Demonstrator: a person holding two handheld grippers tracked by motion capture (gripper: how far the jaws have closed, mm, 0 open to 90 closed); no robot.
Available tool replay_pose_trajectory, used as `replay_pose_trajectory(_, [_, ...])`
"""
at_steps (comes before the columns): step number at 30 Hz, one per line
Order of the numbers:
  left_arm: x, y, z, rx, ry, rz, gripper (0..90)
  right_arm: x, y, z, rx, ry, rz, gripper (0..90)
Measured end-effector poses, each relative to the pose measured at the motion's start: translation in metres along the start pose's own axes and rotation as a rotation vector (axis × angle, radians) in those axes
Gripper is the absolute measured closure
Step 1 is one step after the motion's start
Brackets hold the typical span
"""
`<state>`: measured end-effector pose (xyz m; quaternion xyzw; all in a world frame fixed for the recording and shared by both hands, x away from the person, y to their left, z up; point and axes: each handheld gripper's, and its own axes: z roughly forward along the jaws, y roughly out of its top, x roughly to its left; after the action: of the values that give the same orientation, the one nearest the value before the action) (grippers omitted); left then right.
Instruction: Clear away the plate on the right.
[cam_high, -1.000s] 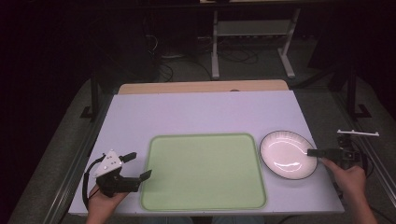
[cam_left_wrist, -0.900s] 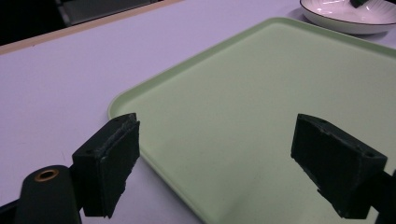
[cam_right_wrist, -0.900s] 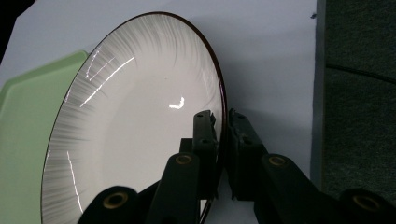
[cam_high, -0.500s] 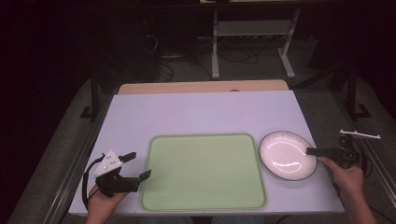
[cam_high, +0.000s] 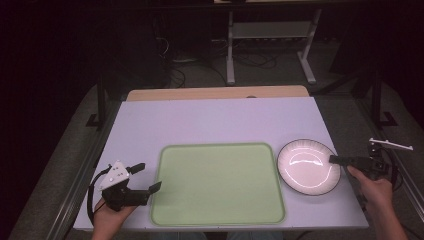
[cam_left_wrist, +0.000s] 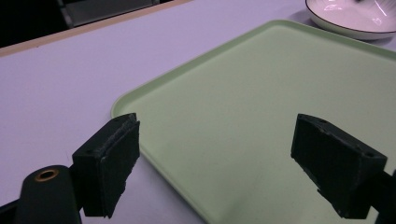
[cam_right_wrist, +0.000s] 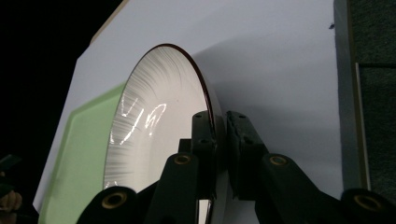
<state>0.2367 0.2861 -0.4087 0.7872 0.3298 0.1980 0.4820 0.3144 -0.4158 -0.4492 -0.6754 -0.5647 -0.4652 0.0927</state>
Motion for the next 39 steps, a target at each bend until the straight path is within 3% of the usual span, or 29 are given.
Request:
replay_pose_trajectory(8, [0.0, 0.0, 0.0, 0.001, -0.001, 0.003, 15.0, 0.002, 0.0, -0.013, -0.038, 0.052, 0.015, 80.3])
replay_pose_trajectory(15, [-0.001, 0.0, 0.0, 0.0, 0.0, 0.001, 15.0, 0.009, 0.004, -0.021, -0.056, 0.049, 0.005, 80.1])
replay_pose_trajectory(24, [-0.001, 0.0, 0.001, 0.002, -0.003, 0.005, 15.0, 0.025, 0.01, -0.025, -0.062, 0.091, -0.032, 79.3])
replay_pose_trajectory(39, [-0.001, 0.0, 0.0, 0.002, 0.0, 0.004, 15.1, 0.053, 0.017, -0.023, -0.048, 0.117, -0.104, 78.9])
